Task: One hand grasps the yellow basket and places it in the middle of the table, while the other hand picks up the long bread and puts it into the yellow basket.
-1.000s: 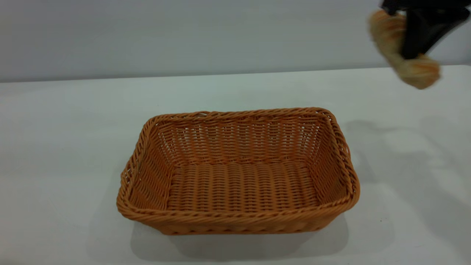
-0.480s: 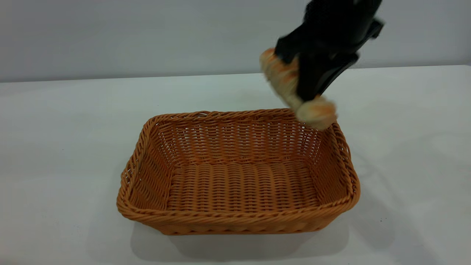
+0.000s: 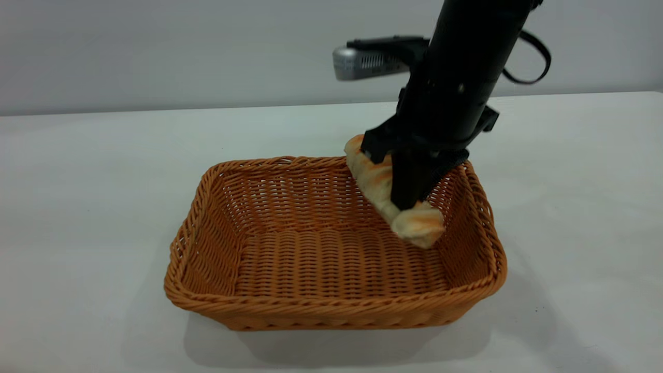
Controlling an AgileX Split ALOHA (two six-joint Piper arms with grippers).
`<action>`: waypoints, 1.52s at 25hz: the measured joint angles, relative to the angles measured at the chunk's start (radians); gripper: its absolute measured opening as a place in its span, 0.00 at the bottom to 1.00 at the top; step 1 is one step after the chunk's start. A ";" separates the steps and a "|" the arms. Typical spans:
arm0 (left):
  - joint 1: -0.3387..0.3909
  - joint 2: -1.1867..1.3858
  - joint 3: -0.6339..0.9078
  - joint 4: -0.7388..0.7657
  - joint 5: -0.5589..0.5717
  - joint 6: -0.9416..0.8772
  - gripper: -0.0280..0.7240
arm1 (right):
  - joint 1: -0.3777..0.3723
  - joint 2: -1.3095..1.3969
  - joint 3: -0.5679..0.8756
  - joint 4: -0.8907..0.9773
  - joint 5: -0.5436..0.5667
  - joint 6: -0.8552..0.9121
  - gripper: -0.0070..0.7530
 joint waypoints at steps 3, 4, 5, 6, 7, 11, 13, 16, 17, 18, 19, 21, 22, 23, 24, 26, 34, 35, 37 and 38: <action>0.000 0.000 0.000 0.000 0.000 0.000 0.81 | 0.000 0.014 0.000 0.001 -0.008 -0.032 0.16; 0.000 0.000 0.000 0.000 0.000 0.000 0.81 | 0.000 0.016 0.000 0.002 -0.010 -0.036 0.21; 0.000 0.000 0.000 0.000 0.000 0.000 0.81 | 0.000 0.016 0.000 0.002 -0.013 -0.037 0.27; 0.000 0.000 0.000 0.000 0.000 0.000 0.81 | 0.000 0.016 0.000 0.003 -0.015 -0.039 0.34; 0.000 0.000 0.000 0.000 0.000 0.000 0.81 | 0.000 0.016 0.000 0.003 -0.021 -0.040 0.41; 0.000 0.000 0.000 0.000 0.000 0.000 0.81 | 0.000 0.016 0.000 0.013 -0.037 -0.042 0.64; 0.000 0.000 0.000 0.001 0.000 0.000 0.81 | 0.000 0.016 0.000 0.024 -0.039 -0.044 0.70; 0.000 0.000 0.000 0.020 0.000 0.000 0.81 | 0.000 0.013 0.000 0.026 -0.041 -0.069 0.73; 0.000 0.000 0.000 0.031 0.000 0.000 0.81 | 0.000 0.009 0.000 0.026 -0.043 -0.078 0.73; 0.000 -0.001 0.000 0.039 0.001 -0.001 0.81 | 0.000 0.003 0.000 0.026 -0.043 -0.090 0.73; 0.000 -0.005 0.000 0.047 0.004 -0.004 0.81 | 0.000 -0.006 0.000 0.025 -0.044 -0.100 0.73; 0.000 -0.020 0.000 0.069 0.016 -0.018 0.81 | 0.000 -0.029 0.000 0.022 -0.044 -0.115 0.72; 0.000 -0.032 0.000 0.081 0.024 -0.028 0.81 | 0.000 -0.044 0.000 0.010 -0.044 -0.117 0.72; 0.000 -0.044 0.000 0.097 0.030 -0.040 0.81 | 0.000 -0.058 0.000 -0.001 -0.044 -0.117 0.71; 0.000 -0.062 0.000 0.115 0.037 -0.056 0.81 | 0.000 -0.078 0.000 -0.016 -0.044 -0.118 0.70; 0.000 -0.105 0.000 0.156 0.055 -0.084 0.81 | 0.000 -0.118 0.000 -0.048 -0.045 -0.115 0.68; 0.000 -0.297 0.000 0.243 0.189 -0.160 0.81 | -0.047 -0.322 0.000 -0.121 0.060 -0.061 0.61; 0.000 -0.324 0.000 0.252 0.216 -0.160 0.81 | -0.056 -0.350 0.000 -0.127 0.078 -0.058 0.61; 0.000 -0.373 0.000 0.268 0.273 -0.160 0.81 | -0.066 -0.400 0.000 -0.134 0.111 -0.054 0.61; 0.000 -0.402 0.001 0.279 0.297 -0.162 0.81 | -0.067 -0.427 0.000 -0.138 0.128 -0.053 0.61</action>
